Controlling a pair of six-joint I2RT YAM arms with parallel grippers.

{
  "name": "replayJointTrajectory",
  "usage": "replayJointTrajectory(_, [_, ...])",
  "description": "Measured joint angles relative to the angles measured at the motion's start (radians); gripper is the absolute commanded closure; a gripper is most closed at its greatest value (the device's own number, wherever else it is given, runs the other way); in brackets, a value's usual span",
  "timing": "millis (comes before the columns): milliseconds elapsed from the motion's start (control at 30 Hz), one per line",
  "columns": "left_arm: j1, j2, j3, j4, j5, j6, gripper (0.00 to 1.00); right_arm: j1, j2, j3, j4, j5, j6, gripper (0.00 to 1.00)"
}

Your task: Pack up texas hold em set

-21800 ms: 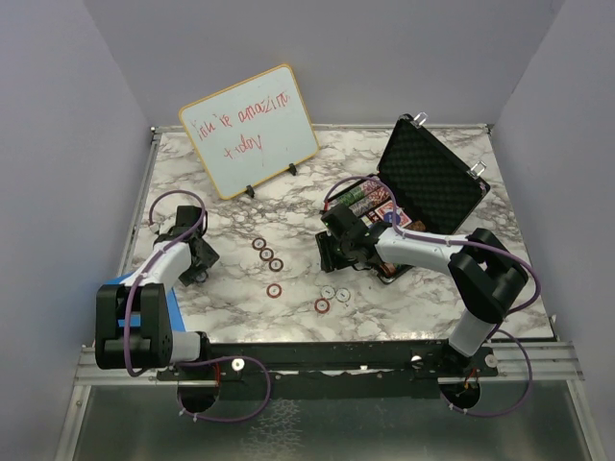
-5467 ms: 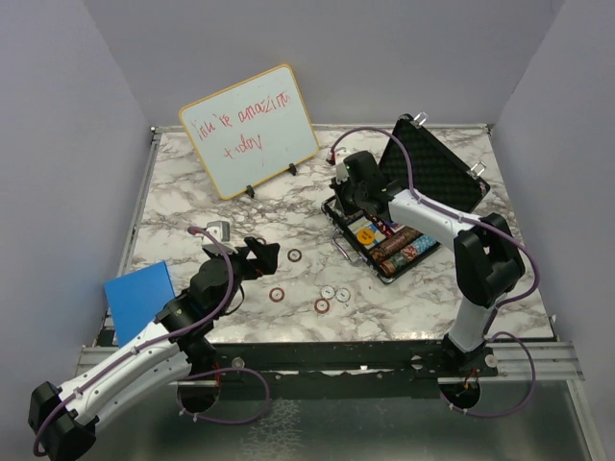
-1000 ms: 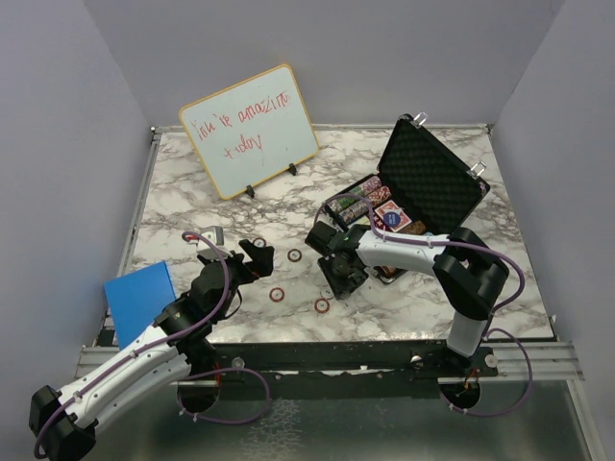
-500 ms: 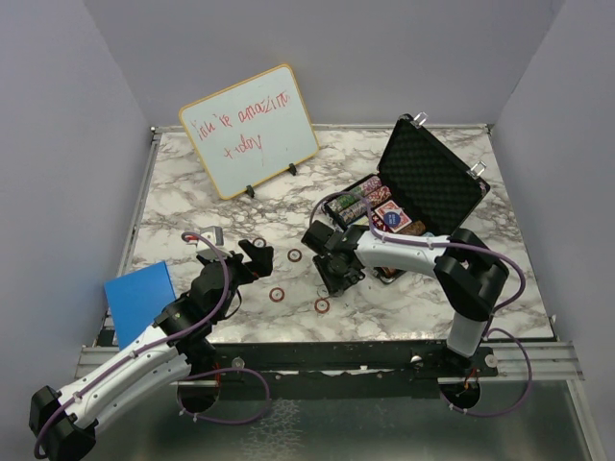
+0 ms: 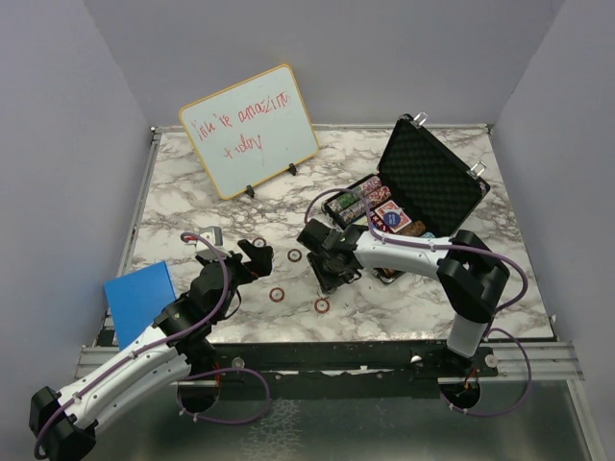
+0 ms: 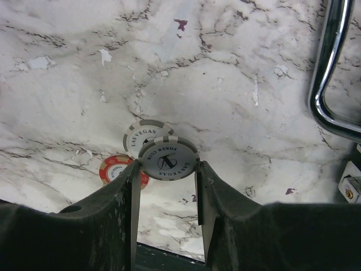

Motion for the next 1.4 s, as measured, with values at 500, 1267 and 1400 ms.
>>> replayJointTrajectory(500, [0.0,-0.024,0.0,-0.012,-0.006,-0.007,0.01,0.013,0.072,0.042,0.019,-0.024,-0.007,0.46])
replayJointTrajectory(1267, [0.0,-0.032,0.0,-0.023,-0.009,-0.008,0.01,0.031,0.118,0.089,0.013,-0.027,-0.091,0.36])
replayJointTrajectory(1400, [0.0,-0.032,0.0,-0.026,-0.009,-0.011,0.01,0.039,0.123,0.092,0.007,-0.025,-0.107,0.44])
